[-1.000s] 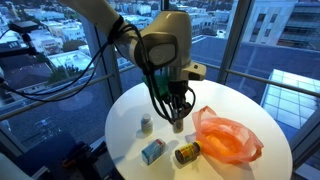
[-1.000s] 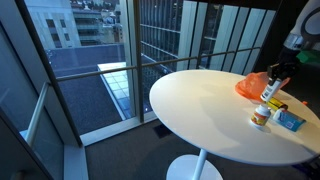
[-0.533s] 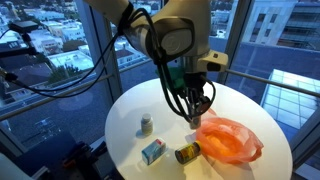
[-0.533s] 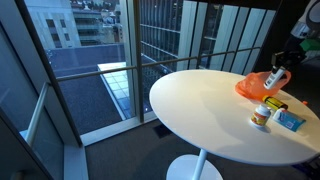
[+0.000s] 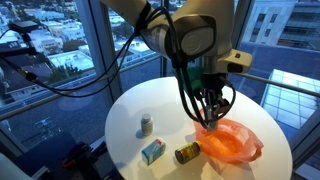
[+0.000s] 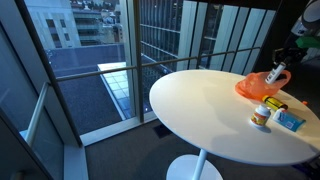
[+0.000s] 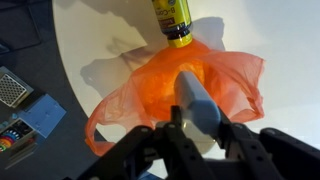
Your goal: Put the white bottle into the carrier bag
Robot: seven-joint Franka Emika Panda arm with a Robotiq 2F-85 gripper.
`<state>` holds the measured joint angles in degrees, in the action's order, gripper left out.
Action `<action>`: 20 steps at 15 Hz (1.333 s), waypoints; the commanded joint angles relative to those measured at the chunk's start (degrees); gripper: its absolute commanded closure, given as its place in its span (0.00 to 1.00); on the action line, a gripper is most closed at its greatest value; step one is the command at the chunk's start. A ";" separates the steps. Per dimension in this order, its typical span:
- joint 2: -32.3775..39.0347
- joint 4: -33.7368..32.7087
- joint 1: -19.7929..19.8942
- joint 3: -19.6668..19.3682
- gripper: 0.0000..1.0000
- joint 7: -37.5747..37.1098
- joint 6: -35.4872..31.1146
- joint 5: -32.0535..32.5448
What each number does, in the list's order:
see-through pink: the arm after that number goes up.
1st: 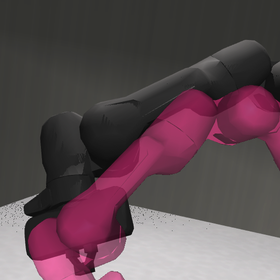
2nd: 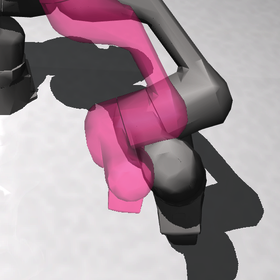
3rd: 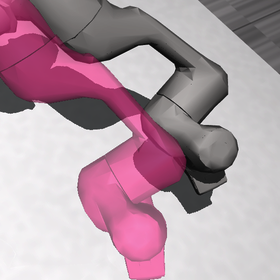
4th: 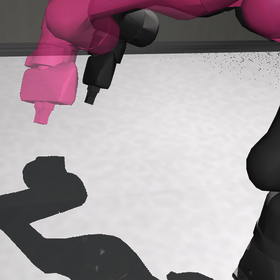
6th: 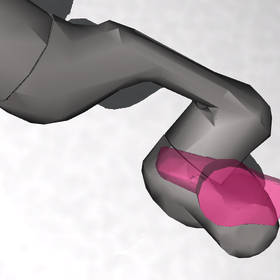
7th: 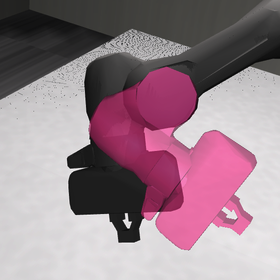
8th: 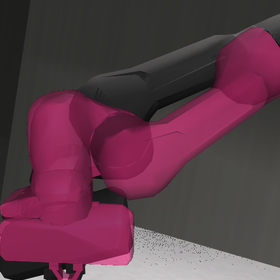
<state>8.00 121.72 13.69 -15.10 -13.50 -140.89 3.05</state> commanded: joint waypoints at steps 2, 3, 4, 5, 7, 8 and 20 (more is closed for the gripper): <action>6.78 -7.65 0.89 -0.79 0.89 -1.89 1.88 -3.65; 7.95 -8.59 1.05 -0.91 0.89 -1.98 1.93 -4.17; 9.07 -9.41 1.16 -1.08 0.89 -2.13 1.92 -4.46; 10.11 -10.16 1.16 -1.29 0.89 -2.42 2.09 -4.54; 11.61 -11.32 1.17 -1.56 0.47 -2.70 2.55 -4.46; 11.82 -11.45 1.08 -1.64 0.40 -2.76 2.59 -4.26; -0.13 -3.99 0.03 0.54 0.00 5.86 12.04 -3.11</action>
<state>13.51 114.19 14.02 -15.07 -10.57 -133.07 -0.69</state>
